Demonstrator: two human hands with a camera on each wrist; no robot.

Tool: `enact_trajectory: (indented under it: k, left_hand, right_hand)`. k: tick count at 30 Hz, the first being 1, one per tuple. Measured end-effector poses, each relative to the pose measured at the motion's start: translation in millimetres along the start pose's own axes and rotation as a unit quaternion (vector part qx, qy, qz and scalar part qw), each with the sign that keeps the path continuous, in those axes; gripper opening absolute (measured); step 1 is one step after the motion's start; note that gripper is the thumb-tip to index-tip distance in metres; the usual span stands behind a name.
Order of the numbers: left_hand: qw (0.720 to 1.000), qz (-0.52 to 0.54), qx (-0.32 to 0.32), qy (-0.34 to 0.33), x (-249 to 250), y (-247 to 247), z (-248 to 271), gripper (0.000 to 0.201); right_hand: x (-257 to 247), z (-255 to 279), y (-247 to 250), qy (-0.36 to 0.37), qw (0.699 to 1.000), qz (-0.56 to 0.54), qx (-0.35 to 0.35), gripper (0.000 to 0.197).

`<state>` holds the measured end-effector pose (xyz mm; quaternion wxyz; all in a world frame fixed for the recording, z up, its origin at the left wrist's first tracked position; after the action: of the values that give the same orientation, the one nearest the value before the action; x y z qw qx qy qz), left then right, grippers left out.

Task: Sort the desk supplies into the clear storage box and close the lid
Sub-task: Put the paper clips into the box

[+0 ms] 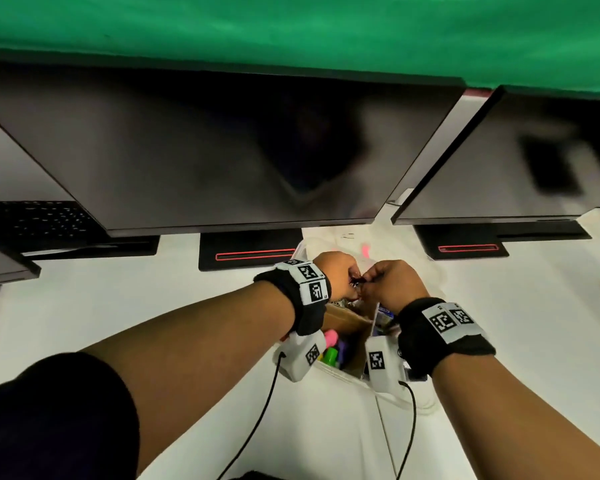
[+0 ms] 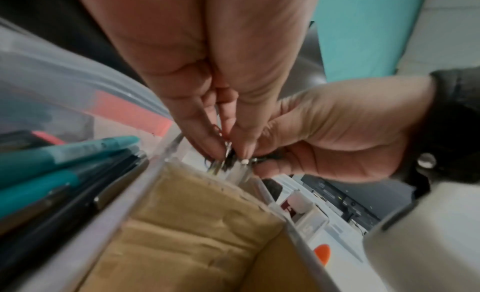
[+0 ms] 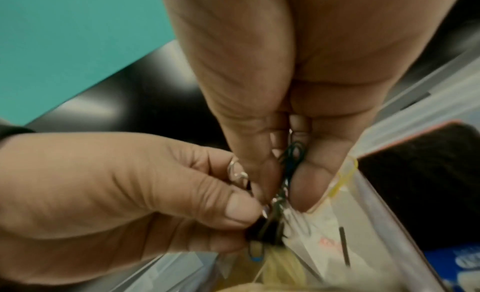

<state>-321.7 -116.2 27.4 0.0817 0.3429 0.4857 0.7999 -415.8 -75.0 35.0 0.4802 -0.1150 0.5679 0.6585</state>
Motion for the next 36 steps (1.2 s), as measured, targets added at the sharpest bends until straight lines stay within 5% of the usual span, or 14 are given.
enact_trajectory:
  k: [4,10,17,23,27,32,36]
  left_hand:
    - [1.0,0.022,-0.013,0.004,-9,2,1,0.033]
    - [0.994,0.106,0.029,0.009,-41,23,32,0.028]
    - [0.996,0.013,0.069,0.047,-133,58,96,0.015]
    - [0.983,-0.097,-0.062,0.145,-228,-4,152,0.03]
    - [0.974,-0.138,-0.097,0.153,-248,-50,165,0.062]
    - [0.973,-0.109,-0.072,0.191,-256,-74,163,0.09]
    - [0.977,-0.039,-0.025,0.21,-259,-79,151,0.082]
  right_hand:
    - [0,-4,-8,-0.011,1.0,0.018,-0.021,0.009]
    - [-32,11,-18,0.035,0.992,0.124,-0.013,0.024]
    - [-98,52,-81,0.128,0.99,0.04,-0.051,0.029]
    - [-117,92,-200,0.199,0.941,0.172,-0.214,0.02]
    - [-75,99,-257,0.174,0.89,0.297,-0.299,0.033]
    - [-27,81,-273,0.053,0.927,0.245,-0.278,0.074]
    - [-21,68,-282,0.025,0.953,0.178,-0.242,0.076]
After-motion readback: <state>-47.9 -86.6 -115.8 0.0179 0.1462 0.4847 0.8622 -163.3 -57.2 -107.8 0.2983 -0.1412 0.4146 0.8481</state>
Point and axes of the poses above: each hand's wrist, its own z-axis away from the middle knuckle, its own y-axis out of the back of the hand, x = y × z, the point moved 9 cm from there along -z, towards the middle knuckle, and after that the axes turned 12 degrees about -z, right-handed, at the moved point
